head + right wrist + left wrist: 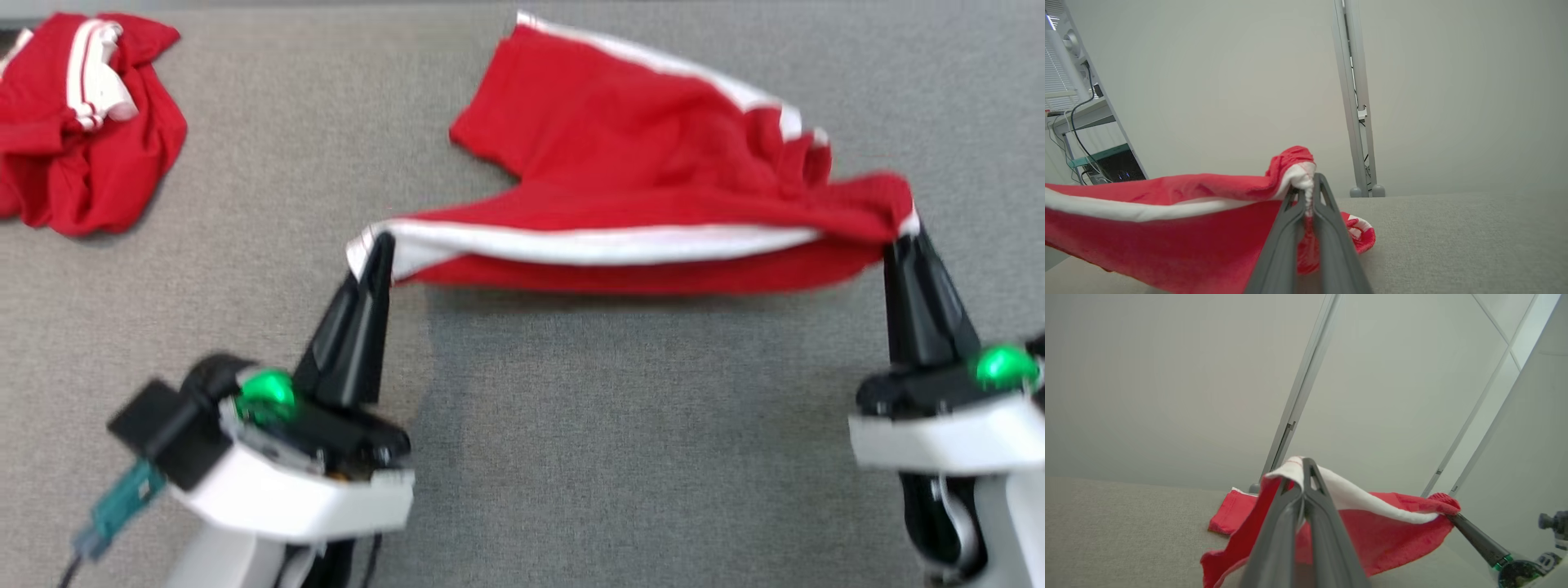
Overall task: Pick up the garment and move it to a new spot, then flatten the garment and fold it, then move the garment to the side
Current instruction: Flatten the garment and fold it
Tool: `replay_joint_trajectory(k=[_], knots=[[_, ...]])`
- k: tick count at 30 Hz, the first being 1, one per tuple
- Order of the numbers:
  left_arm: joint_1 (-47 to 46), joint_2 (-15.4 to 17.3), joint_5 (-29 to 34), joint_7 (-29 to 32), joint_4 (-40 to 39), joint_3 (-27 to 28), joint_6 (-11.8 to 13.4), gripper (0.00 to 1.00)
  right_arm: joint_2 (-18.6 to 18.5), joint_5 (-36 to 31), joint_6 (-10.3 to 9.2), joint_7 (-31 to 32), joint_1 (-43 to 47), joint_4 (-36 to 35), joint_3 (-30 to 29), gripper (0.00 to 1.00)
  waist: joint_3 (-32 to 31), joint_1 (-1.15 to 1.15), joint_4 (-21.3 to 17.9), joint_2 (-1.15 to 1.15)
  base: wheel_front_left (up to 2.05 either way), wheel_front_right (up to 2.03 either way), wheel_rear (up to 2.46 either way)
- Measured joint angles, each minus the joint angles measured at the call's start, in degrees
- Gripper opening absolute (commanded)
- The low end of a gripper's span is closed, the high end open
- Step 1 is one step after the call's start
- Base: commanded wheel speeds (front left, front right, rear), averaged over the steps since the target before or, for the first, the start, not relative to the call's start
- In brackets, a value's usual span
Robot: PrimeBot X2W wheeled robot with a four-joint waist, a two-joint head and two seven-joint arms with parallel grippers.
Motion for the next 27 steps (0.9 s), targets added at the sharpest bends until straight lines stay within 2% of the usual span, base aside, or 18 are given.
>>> replay_joint_trajectory(k=[4,11,17,20,27], knots=[[7.4,-0.5,2.2,0.0,-4.9,-0.6,0.9,0.0,2.2,-0.1,0.0,0.0,9.3,-5.1,-1.5,0.0,-3.1,0.0,-0.2,0.0,0.0,0.0,0.0],[15.0,0.5,3.8,0.0,-10.9,-0.1,2.1,0.0,3.5,-0.1,0.0,0.0,20.2,-10.8,-1.2,0.0,-7.2,0.0,-1.0,0.0,0.0,0.0,0.0],[18.8,1.5,4.2,1.4,-15.7,-0.3,3.6,0.0,4.1,1.8,0.0,0.6,24.2,-14.3,-1.6,0.0,-8.1,0.0,-3.1,0.0,0.0,0.0,0.0],[18.3,1.7,3.6,2.3,-13.8,0.1,3.8,0.0,4.4,2.6,0.0,1.0,23.6,-12.5,-1.4,0.0,-7.6,0.0,-3.7,0.0,0.0,0.0,0.0],[10.4,1.5,1.5,2.8,-1.7,0.7,0.5,0.0,5.0,2.4,0.0,1.0,18.2,-3.4,-0.7,0.0,-5.6,0.0,-4.5,0.0,0.0,0.0,0.0]])
